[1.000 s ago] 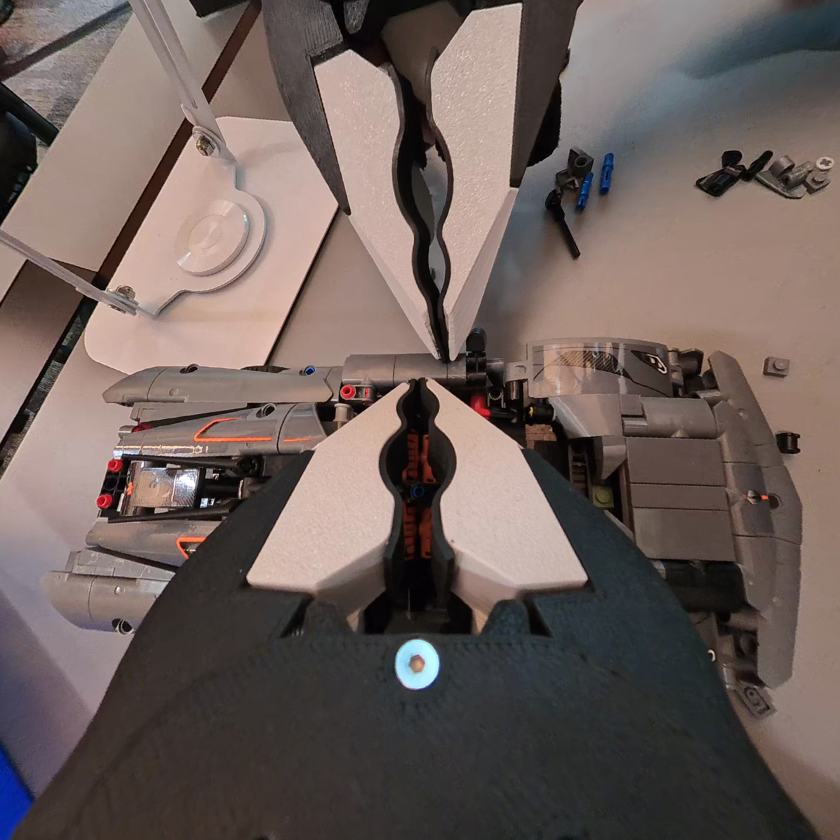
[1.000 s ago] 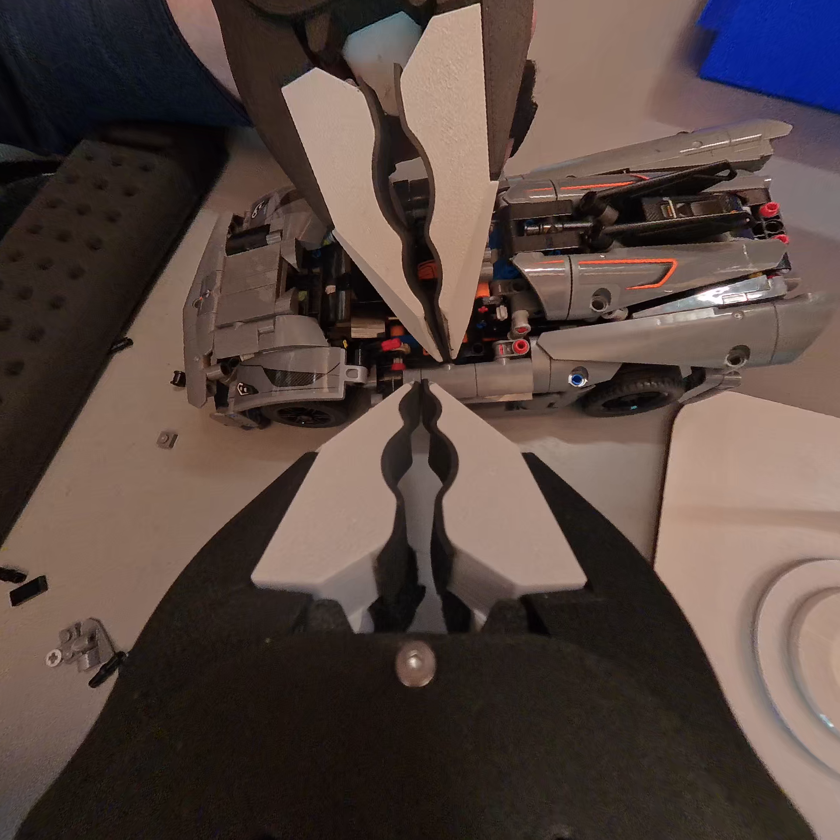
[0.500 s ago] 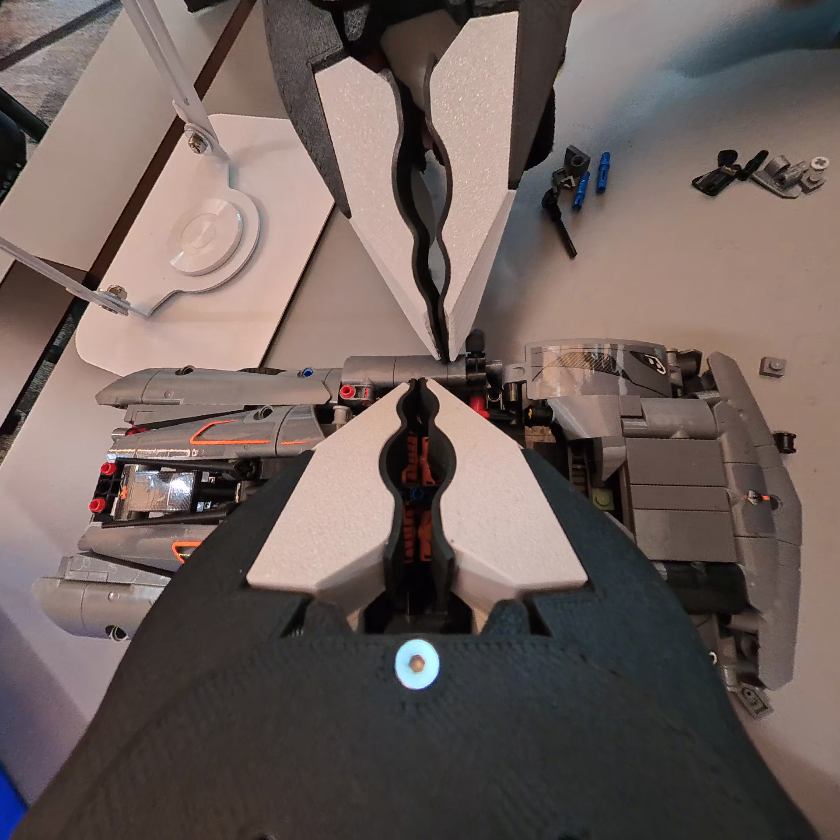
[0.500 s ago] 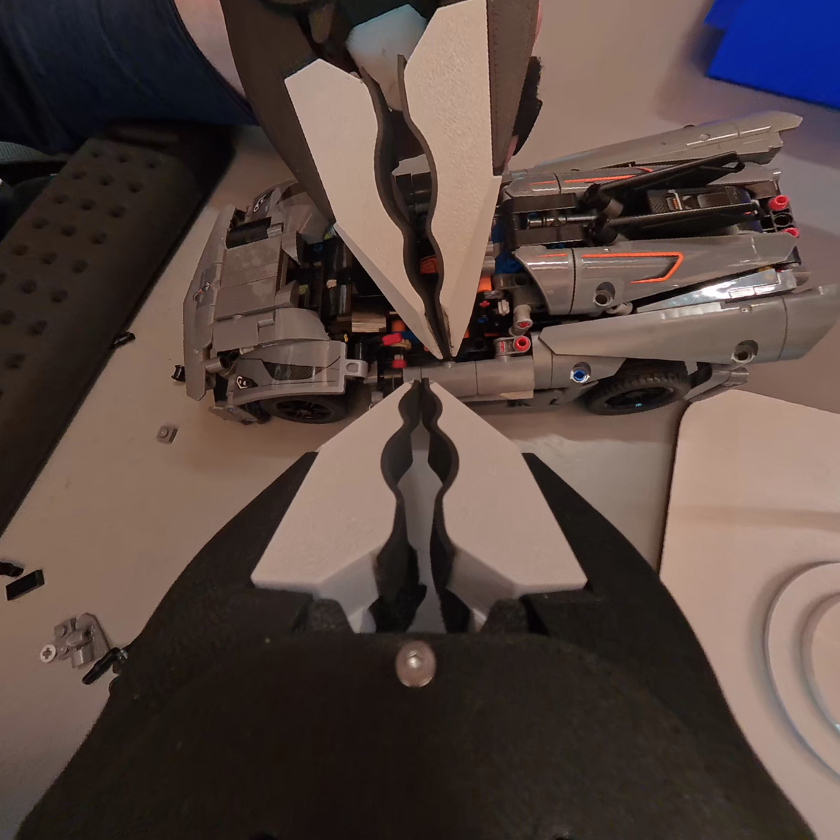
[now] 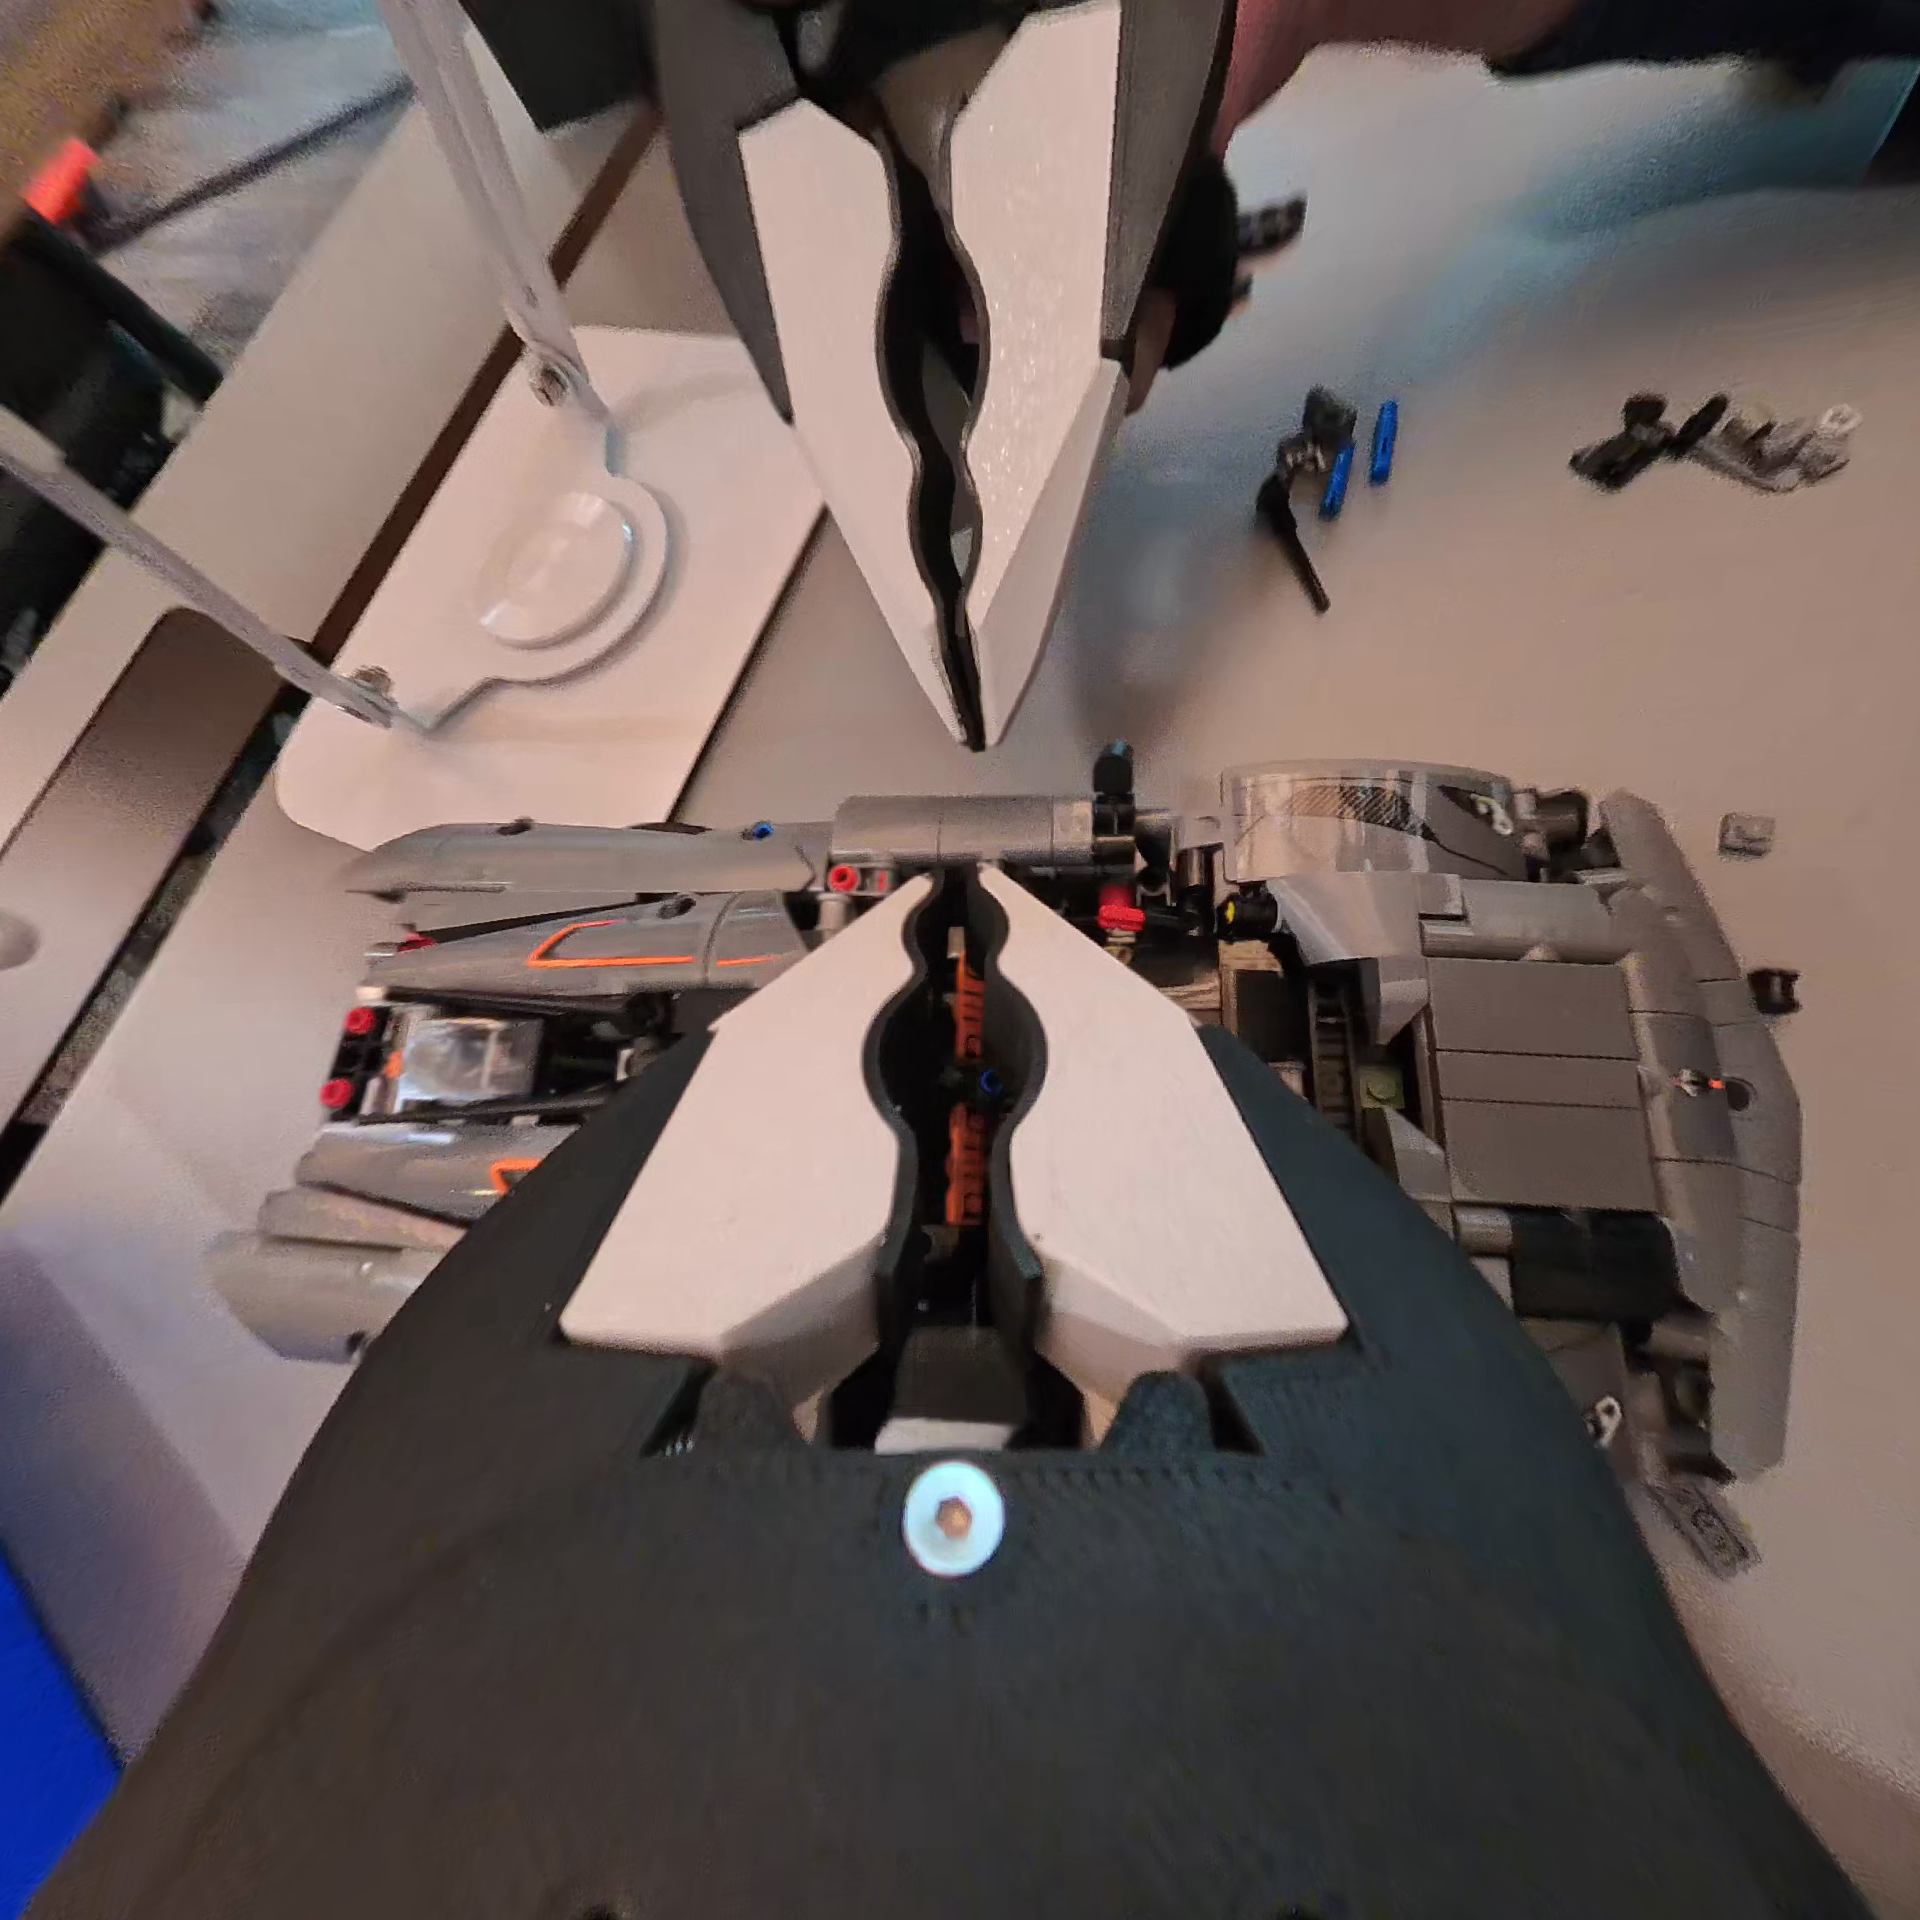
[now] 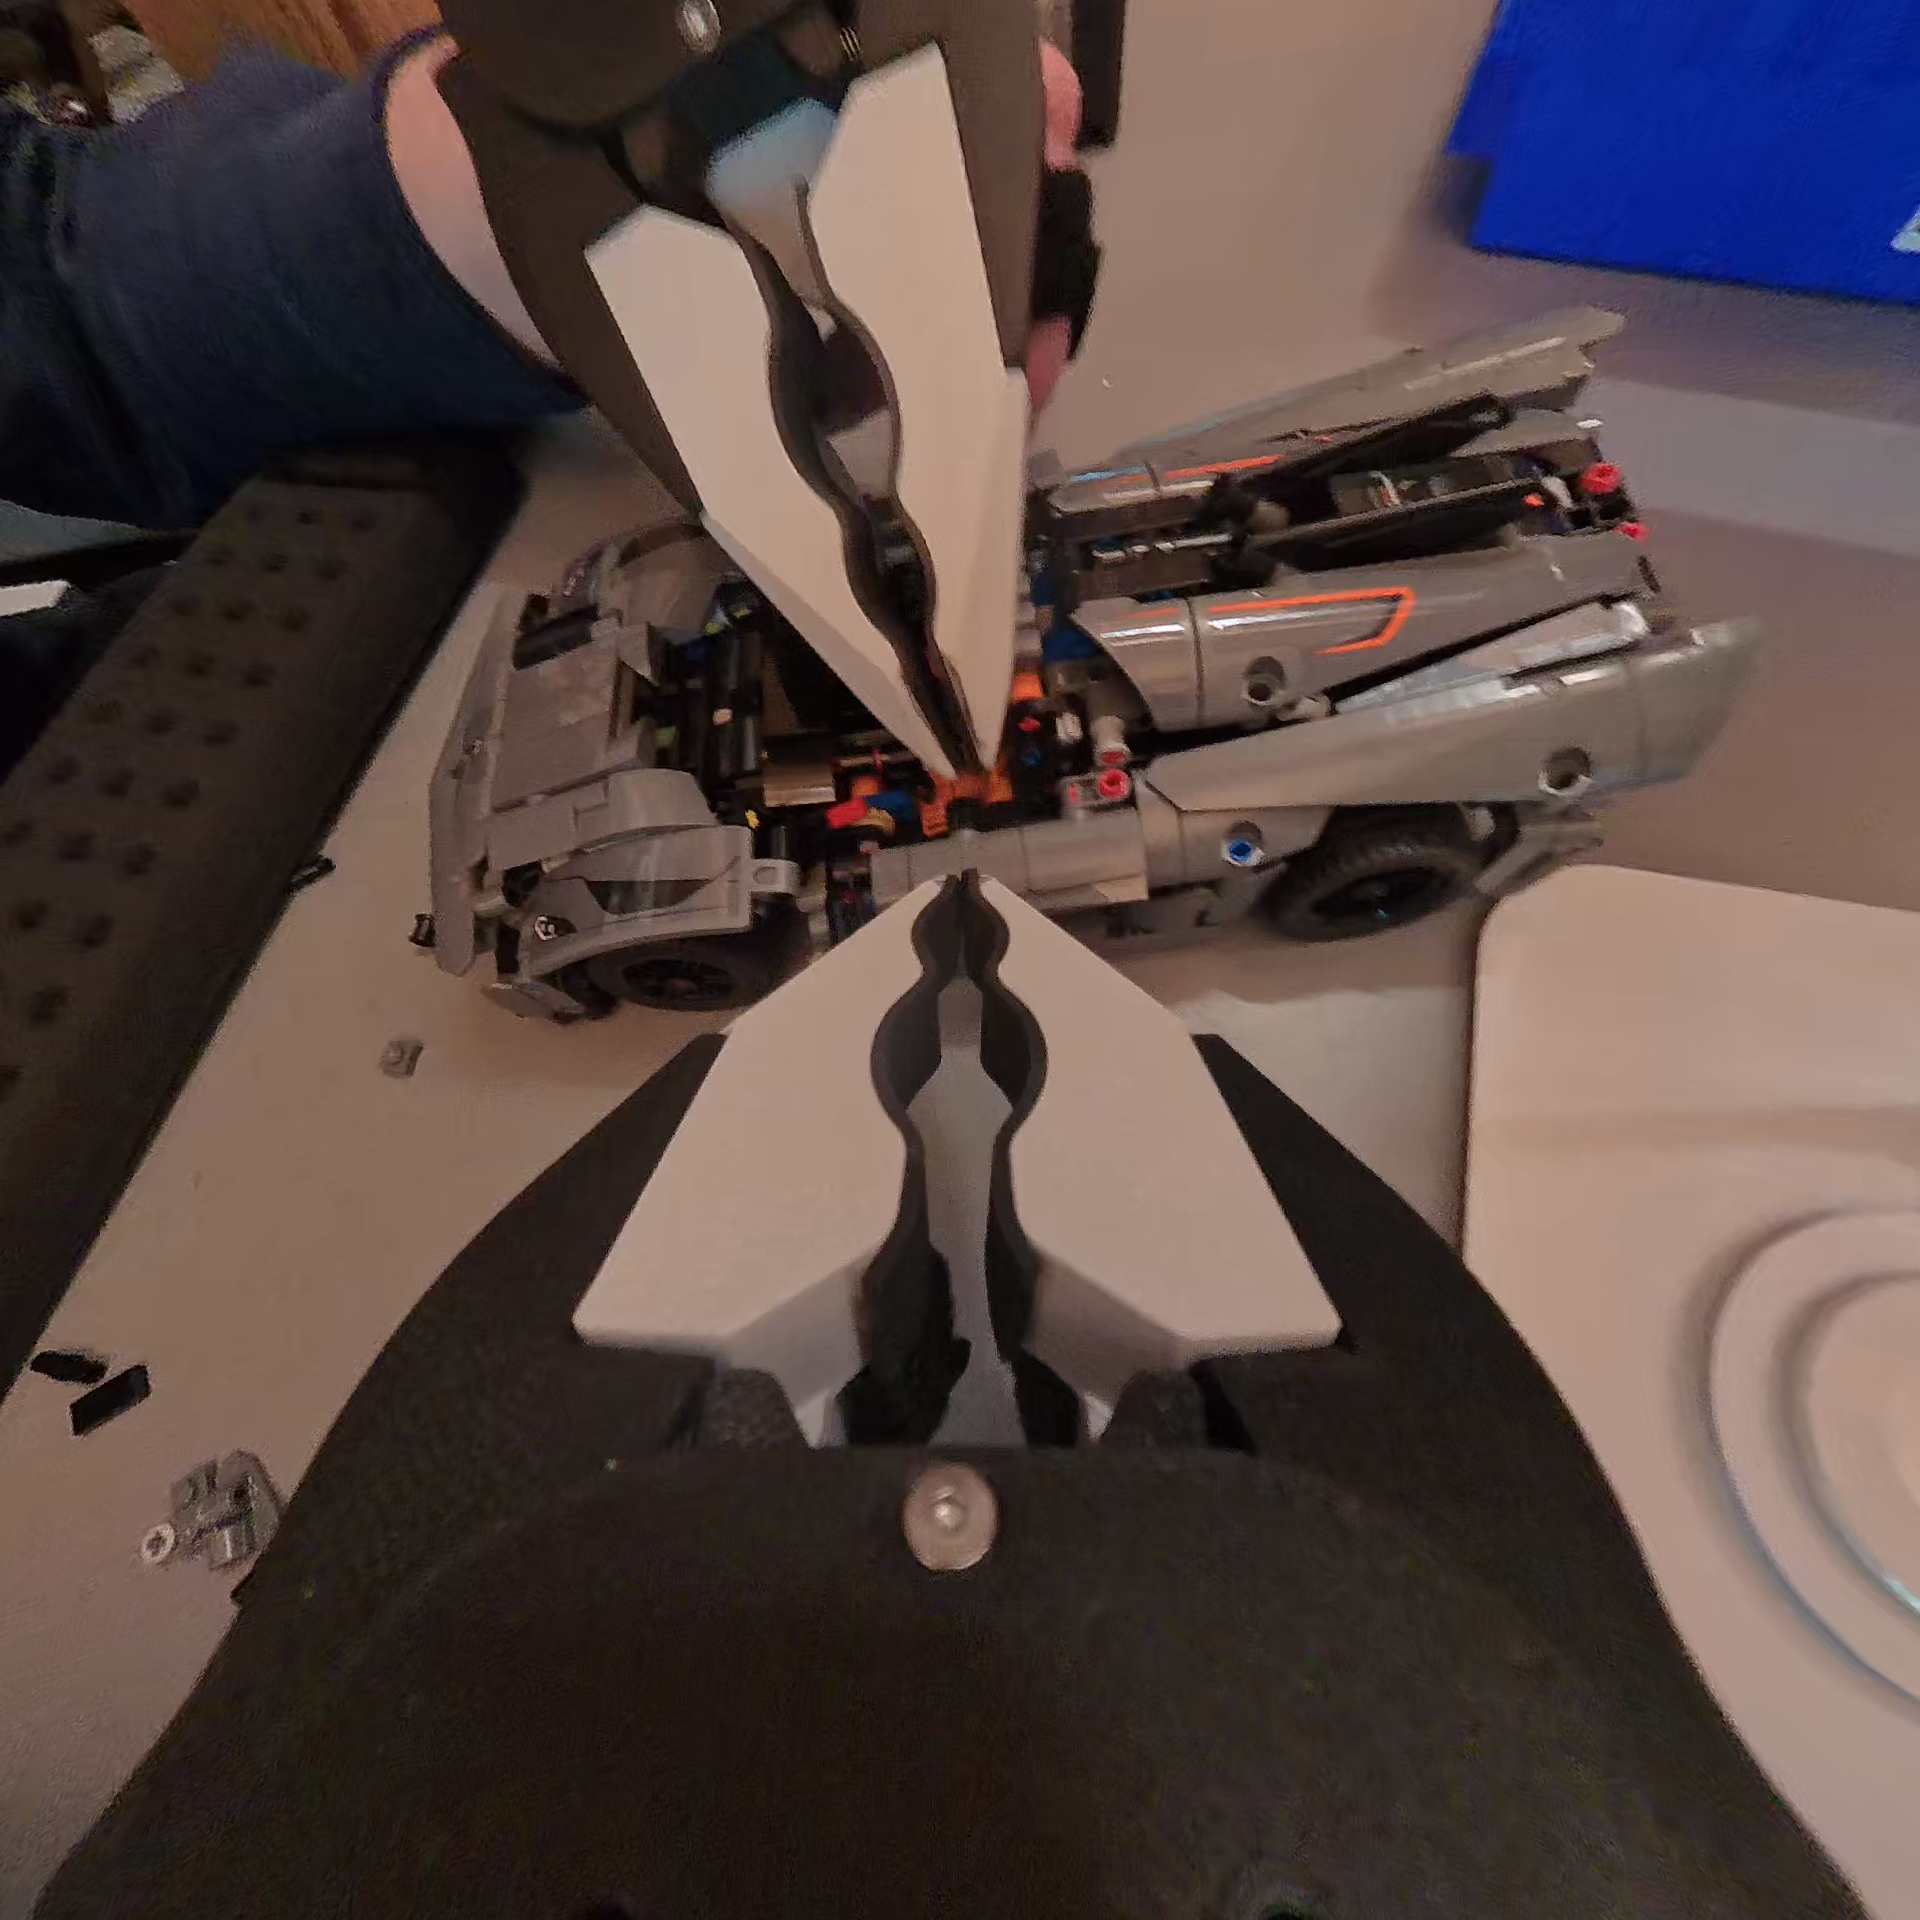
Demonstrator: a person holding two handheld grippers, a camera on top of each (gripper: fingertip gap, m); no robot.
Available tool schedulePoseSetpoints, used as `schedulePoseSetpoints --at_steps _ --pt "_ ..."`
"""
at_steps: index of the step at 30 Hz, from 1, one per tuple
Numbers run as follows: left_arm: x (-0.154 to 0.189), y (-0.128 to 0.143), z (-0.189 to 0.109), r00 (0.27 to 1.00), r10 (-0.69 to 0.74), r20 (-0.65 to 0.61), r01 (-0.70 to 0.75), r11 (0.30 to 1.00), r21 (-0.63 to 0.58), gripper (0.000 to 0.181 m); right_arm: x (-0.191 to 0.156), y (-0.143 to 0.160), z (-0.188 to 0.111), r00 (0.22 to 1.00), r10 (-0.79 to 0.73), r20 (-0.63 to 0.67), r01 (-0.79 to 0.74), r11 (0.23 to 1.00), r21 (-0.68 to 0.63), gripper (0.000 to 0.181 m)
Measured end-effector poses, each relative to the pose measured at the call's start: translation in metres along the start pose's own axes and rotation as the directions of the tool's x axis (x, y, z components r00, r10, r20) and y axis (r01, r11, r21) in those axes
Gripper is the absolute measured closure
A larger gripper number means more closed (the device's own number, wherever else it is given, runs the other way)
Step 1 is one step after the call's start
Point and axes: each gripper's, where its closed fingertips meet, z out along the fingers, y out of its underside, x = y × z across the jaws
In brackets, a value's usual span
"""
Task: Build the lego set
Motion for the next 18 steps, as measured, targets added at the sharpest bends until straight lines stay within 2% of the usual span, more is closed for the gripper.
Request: schedulePoseSetpoints --at_steps 3,6,9,12,15,18 --pt "-0.01 -0.01 -0.018 0.999 -0.021 0.037 0.018 0.996 0.088 0.181 0.007 0.005 -0.003 0.999 0.023 -0.032 -0.023 0.999 -0.023 0.181" --pt "-0.021 -0.008 -0.034 0.996 -0.049 0.077 0.039 0.992 0.117 0.181 0.008 0.009 0.0 0.999 0.027 -0.041 -0.029 0.998 -0.049 0.181" --pt "-0.035 0.007 -0.048 0.987 -0.073 0.144 0.061 0.995 0.084 0.181 0.01 0.012 0.005 0.998 0.027 -0.062 -0.032 0.996 -0.08 0.181" --pt "-0.046 0.032 -0.056 0.976 -0.106 0.188 0.109 0.994 -0.002 0.181 0.01 0.012 0.01 0.997 0.031 -0.073 -0.038 0.995 -0.097 0.181" --pt "-0.047 0.054 -0.06 0.972 -0.154 0.179 0.168 0.984 -0.062 0.181 0.01 0.011 0.01 0.996 0.028 -0.084 -0.037 0.994 -0.104 0.181" --pt "-0.043 0.063 -0.06 0.972 -0.19 0.139 0.202 0.976 -0.082 0.181 0.012 0.003 0.009 0.994 0.047 -0.097 -0.054 0.996 -0.073 0.181"
